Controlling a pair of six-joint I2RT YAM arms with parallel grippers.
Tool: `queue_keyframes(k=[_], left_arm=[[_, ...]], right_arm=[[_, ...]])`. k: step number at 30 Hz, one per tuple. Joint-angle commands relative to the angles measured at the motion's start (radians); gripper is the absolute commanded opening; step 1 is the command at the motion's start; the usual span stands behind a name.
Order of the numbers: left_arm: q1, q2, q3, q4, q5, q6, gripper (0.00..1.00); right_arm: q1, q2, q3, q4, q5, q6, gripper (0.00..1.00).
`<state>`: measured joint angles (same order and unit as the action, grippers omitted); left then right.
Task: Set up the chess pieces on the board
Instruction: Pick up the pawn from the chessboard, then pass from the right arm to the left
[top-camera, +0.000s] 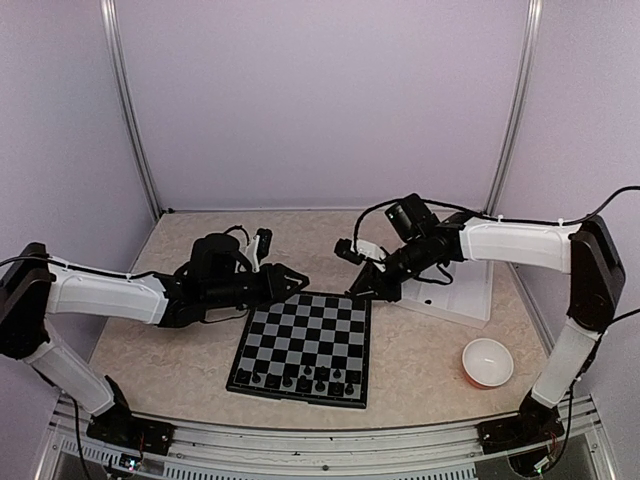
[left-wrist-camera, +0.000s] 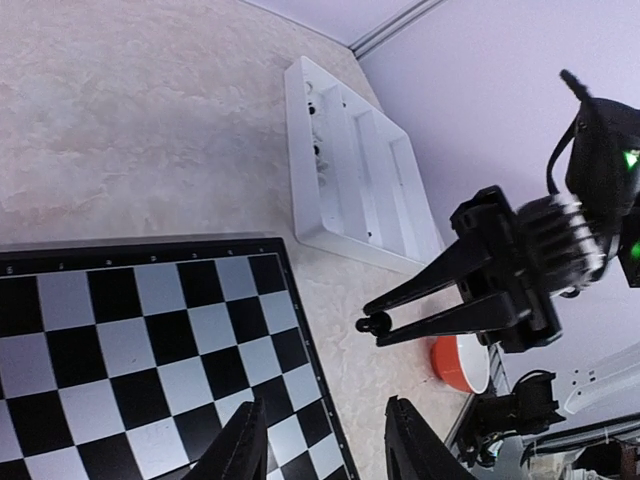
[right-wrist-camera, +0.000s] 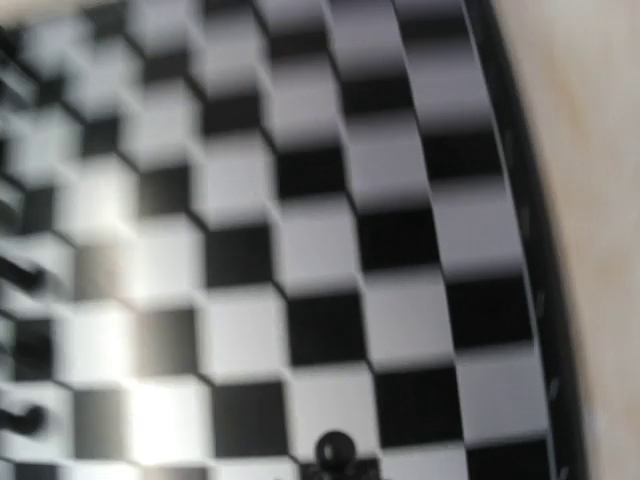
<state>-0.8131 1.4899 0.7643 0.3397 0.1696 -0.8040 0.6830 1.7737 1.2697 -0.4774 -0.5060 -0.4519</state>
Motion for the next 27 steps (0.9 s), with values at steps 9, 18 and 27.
queue_keyframes(k=[9, 18, 27], left_arm=[[-0.058, 0.107, -0.015, 0.42, 0.138, -0.165, 0.4], [-0.078, 0.179, 0.017, 0.445, 0.173, -0.203, 0.38], [-0.093, 0.223, 0.05, 0.48, 0.2, -0.214, 0.32]], right_arm=[[-0.004, -0.108, -0.005, 0.027, -0.281, 0.021, 0.08], [-0.004, -0.117, -0.001, 0.032, -0.3, 0.028, 0.09], [-0.003, -0.112, 0.0, 0.033, -0.305, 0.032, 0.1]])
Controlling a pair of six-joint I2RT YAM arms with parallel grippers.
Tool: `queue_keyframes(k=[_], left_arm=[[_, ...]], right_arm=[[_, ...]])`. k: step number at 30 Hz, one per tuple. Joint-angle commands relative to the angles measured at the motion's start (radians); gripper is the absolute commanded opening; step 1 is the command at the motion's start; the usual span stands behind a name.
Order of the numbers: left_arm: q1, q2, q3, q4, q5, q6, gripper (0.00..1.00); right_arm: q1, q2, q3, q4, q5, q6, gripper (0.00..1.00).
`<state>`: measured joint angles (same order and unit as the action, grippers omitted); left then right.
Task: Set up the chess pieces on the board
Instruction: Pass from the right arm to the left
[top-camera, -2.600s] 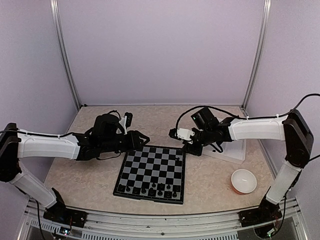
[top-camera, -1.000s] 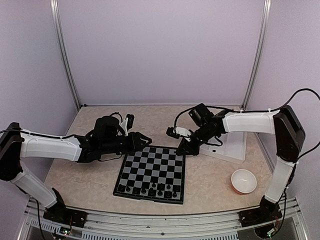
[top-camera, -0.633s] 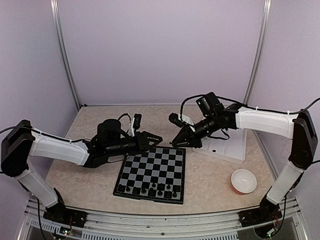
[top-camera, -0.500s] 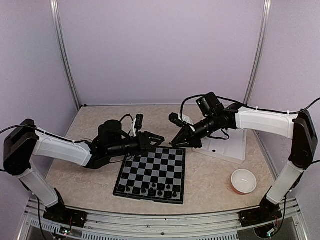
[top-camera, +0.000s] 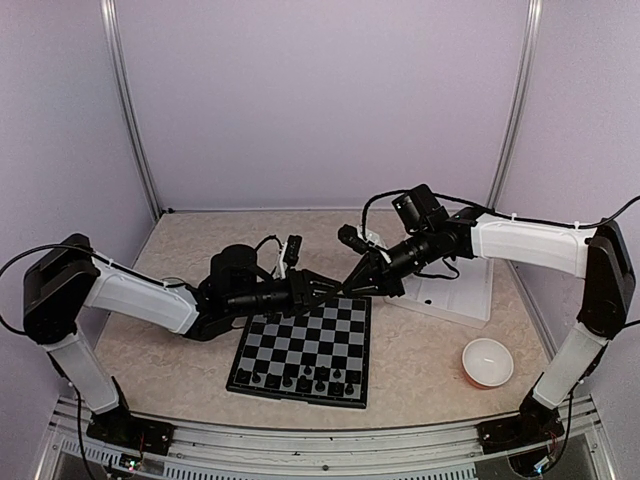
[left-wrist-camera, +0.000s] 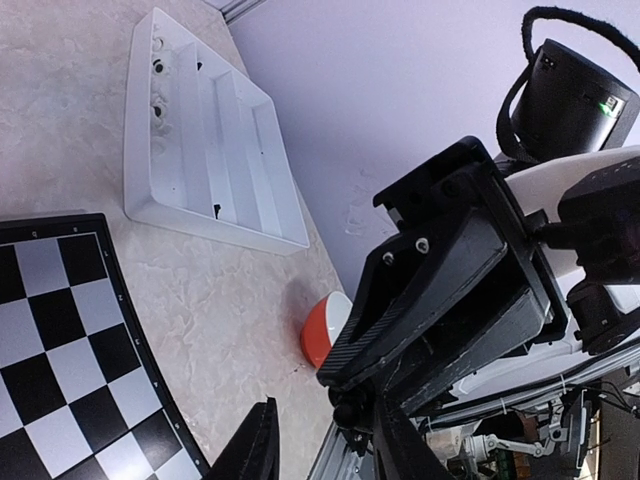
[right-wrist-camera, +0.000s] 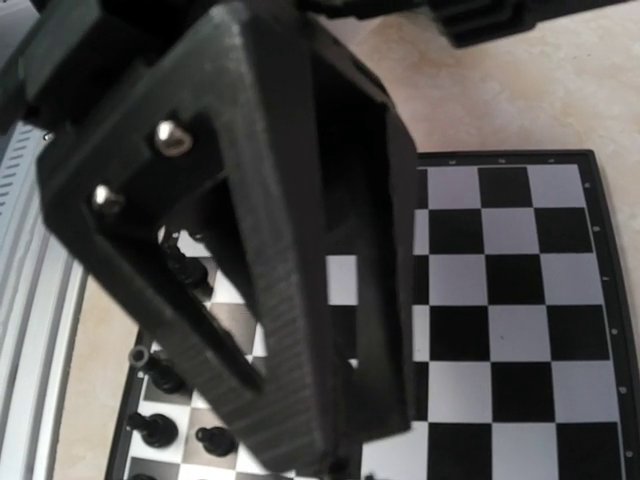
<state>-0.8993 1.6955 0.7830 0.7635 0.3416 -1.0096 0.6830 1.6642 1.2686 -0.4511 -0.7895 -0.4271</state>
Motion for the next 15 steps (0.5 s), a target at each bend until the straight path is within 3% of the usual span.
queue_keyframes(k=[1, 12, 15], left_arm=[[-0.007, 0.019, 0.032, 0.058, 0.032, -0.01, 0.31], [-0.01, 0.039, 0.039, 0.083, 0.064, -0.014, 0.13], [-0.01, 0.04, 0.042, 0.08, 0.07, 0.001, 0.07]], right_arm=[[-0.004, -0.003, 0.001, 0.009, -0.022, 0.008, 0.1], [-0.002, 0.01, 0.009, 0.008, -0.021, 0.009, 0.12], [-0.002, 0.012, 0.016, -0.003, -0.011, 0.001, 0.17]])
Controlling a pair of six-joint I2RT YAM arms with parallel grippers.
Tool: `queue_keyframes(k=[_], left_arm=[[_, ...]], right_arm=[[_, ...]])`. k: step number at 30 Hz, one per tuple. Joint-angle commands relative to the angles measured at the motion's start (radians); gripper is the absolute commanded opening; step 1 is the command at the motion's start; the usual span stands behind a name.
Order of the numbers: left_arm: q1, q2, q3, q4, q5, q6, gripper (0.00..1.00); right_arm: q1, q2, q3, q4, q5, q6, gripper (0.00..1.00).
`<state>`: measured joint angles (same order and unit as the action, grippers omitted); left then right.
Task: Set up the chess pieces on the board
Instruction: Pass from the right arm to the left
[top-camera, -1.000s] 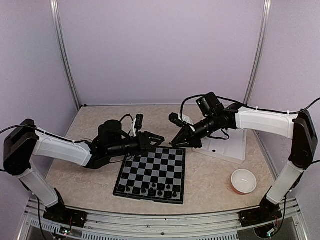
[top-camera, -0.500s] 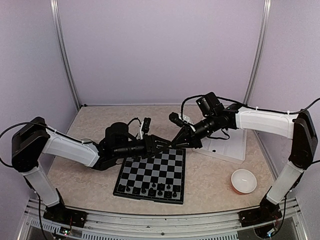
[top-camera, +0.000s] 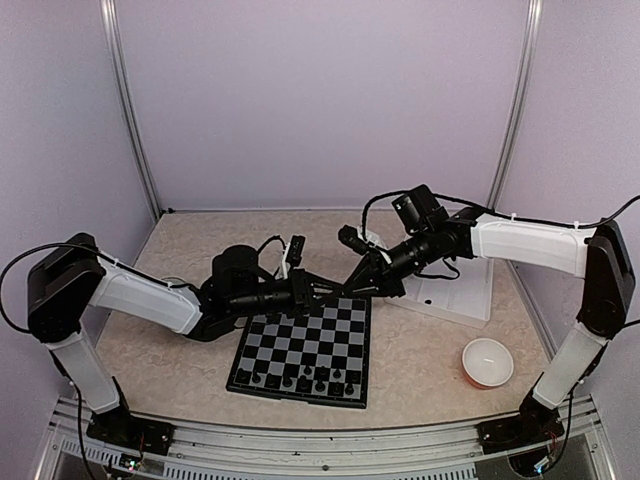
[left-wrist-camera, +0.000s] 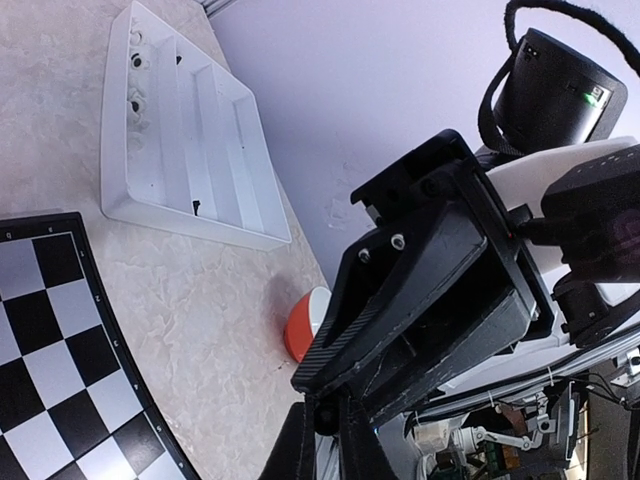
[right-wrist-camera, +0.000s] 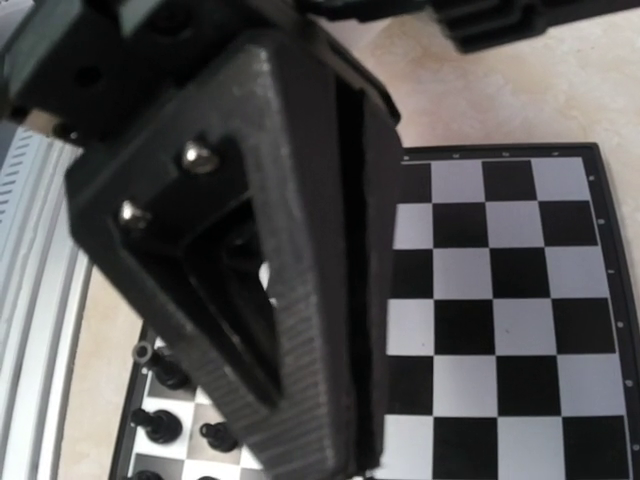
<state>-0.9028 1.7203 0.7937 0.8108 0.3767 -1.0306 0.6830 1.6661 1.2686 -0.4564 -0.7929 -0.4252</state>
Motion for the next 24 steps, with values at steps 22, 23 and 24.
queue_keyframes(k=[22, 23, 24], left_arm=[[-0.135, -0.407, 0.016, -1.098, -0.573, 0.707, 0.06], [-0.142, -0.41, 0.006, -1.11, -0.579, 0.71, 0.06], [-0.15, -0.41, 0.0, -1.118, -0.583, 0.712, 0.06]], right_arm=[[-0.192, -0.278, -0.211, 0.018, 0.705, -0.166, 0.65], [-0.224, -0.284, -0.215, 0.029, 0.665, -0.134, 0.72], [-0.248, -0.287, -0.218, 0.036, 0.627, -0.105, 0.76]])
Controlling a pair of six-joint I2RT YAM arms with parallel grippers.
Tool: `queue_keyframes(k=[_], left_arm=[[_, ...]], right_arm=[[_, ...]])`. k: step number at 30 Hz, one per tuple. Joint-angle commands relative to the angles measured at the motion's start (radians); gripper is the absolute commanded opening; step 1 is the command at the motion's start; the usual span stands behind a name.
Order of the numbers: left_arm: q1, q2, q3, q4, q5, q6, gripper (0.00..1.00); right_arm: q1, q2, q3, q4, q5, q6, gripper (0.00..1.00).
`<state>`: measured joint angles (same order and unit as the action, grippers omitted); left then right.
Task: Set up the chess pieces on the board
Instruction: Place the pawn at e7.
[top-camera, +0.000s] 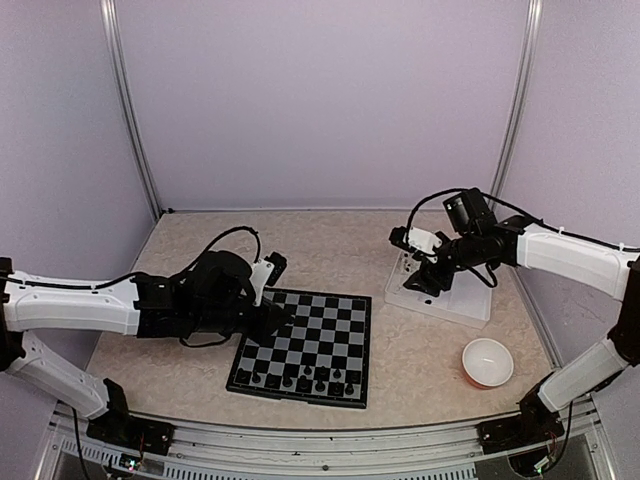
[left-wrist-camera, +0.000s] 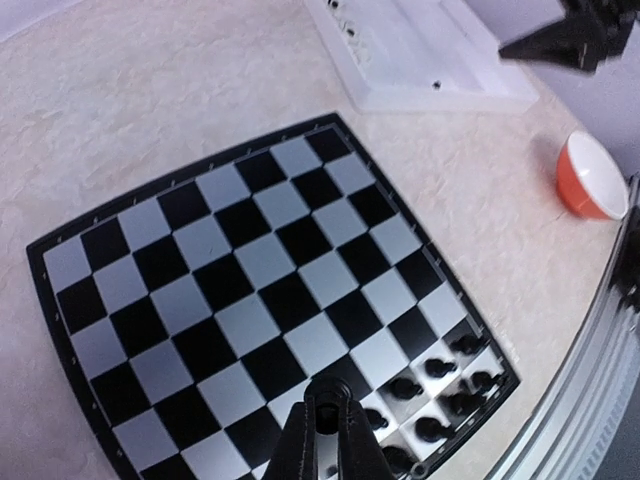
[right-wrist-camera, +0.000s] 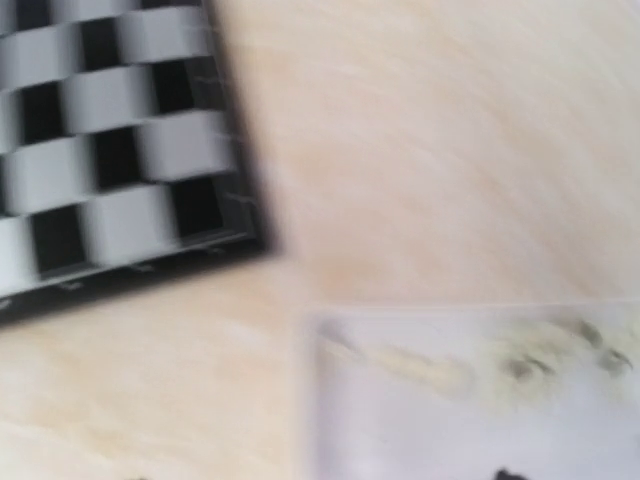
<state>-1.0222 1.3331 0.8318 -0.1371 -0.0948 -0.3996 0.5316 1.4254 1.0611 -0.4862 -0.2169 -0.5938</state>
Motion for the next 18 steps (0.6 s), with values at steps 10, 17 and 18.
queue_keyframes(k=[10, 17, 18], left_arm=[[-0.15, 0.108, -0.014, -0.204, -0.154, 0.115, 0.06], [-0.185, 0.202, 0.013, -0.19, -0.193, 0.126, 0.06], [-0.186, 0.207, 0.014, -0.185, -0.195, 0.128, 0.06]], right_arm=[[-0.123, 0.008, -0.013, 0.05, -0.018, 0.079, 0.79], [-0.124, 0.045, 0.001, 0.014, -0.066, 0.076, 0.8], [-0.124, 0.046, 0.001, 0.013, -0.069, 0.075, 0.8]])
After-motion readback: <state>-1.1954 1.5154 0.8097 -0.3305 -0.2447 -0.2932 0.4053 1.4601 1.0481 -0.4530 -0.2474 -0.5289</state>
